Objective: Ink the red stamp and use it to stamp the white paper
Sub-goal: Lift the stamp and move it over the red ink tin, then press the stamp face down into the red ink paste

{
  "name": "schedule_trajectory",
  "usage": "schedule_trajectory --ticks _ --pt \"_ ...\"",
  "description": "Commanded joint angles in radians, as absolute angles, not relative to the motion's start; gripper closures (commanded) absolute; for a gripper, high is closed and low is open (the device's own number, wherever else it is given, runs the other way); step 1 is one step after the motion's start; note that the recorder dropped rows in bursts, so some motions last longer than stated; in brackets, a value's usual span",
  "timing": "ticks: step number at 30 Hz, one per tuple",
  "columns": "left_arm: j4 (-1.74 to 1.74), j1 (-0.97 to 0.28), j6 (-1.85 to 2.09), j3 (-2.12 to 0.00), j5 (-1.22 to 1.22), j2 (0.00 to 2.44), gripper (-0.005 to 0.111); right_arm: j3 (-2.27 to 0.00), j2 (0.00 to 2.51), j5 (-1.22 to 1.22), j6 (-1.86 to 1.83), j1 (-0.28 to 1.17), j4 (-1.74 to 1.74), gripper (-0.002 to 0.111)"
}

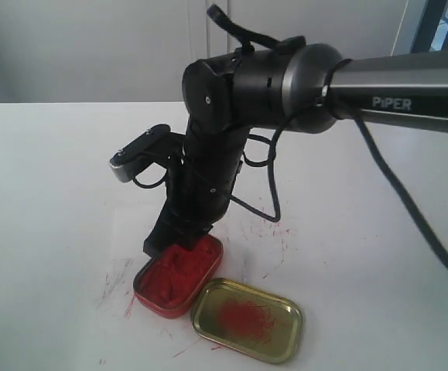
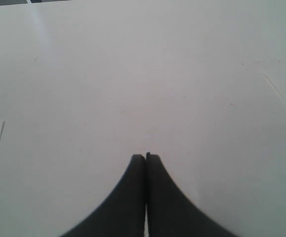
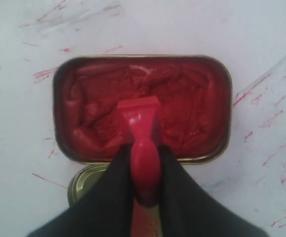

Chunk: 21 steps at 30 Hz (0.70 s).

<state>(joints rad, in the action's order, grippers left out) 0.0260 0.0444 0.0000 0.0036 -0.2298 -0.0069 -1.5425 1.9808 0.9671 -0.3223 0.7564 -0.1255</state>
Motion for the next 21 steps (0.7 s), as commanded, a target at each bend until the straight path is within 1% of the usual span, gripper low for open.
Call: schedule_trajectory --ticks 1,21 --pt "0.025 0.047 0.0 0.0 -0.232 0.0 0.107 -1.569 2.023 0.993 -0.245 0.756 -0.064 0.108" --pt "0.025 0.047 0.0 0.0 -0.232 0.0 0.107 -1.569 2.089 0.876 -0.22 0.756 -0.041 0.108"
